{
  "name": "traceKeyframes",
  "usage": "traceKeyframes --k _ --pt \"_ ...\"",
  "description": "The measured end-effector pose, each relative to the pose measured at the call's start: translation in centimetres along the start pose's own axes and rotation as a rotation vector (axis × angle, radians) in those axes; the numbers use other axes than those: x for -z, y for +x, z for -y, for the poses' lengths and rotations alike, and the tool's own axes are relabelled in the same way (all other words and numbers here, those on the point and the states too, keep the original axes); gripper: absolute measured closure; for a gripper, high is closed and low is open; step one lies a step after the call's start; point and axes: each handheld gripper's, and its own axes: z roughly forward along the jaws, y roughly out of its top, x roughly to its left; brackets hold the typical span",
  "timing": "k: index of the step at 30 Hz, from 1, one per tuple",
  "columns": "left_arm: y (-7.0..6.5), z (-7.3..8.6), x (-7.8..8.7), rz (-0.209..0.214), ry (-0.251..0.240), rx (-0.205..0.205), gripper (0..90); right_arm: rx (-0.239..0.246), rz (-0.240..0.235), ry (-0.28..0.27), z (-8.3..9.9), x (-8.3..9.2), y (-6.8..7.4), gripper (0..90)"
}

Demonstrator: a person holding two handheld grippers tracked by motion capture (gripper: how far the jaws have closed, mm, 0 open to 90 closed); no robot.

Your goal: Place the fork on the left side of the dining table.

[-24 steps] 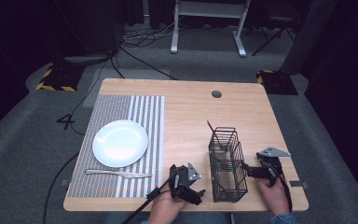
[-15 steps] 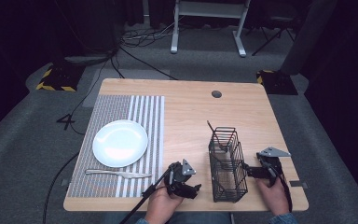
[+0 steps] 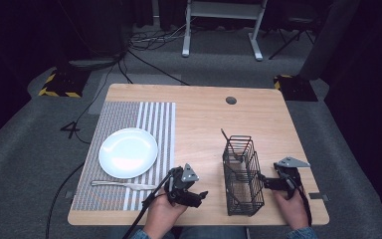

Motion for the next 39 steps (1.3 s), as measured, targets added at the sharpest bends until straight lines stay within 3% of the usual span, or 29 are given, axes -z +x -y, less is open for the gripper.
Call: traceKeyframes --k 7,13,18,27,32,36,39 --pt "0.4 -1.1 1.9 -0.001 -0.054 -0.004 28.0 0.000 0.000 0.000 0.0 0.0 0.0 16.1" --pt "1.9 -2.4 3.6 0.017 -0.108 0.022 28.4 0.002 -0.002 0.001 0.0 0.0 0.0 16.1" --pt "2.8 -3.8 4.8 -0.019 -0.150 -0.001 29.0 0.002 -0.002 0.001 0.0 0.0 0.0 16.1" --pt "3.5 -6.9 5.4 -0.016 -0.228 -0.022 29.2 0.002 -0.003 -0.001 0.0 0.0 0.0 16.1" --pt "3.6 -8.8 4.6 -0.019 -0.230 -0.045 31.1 0.001 -0.004 -0.002 0.0 -0.1 0.0 16.1" --pt "4.8 -9.9 3.3 -0.010 -0.213 0.013 32.4 0.001 -0.004 -0.002 0.0 -0.1 0.0 16.1" --pt "5.7 -10.4 2.6 0.018 -0.244 0.063 33.6 0.002 -0.004 -0.002 0.0 -0.1 0.0 16.1"
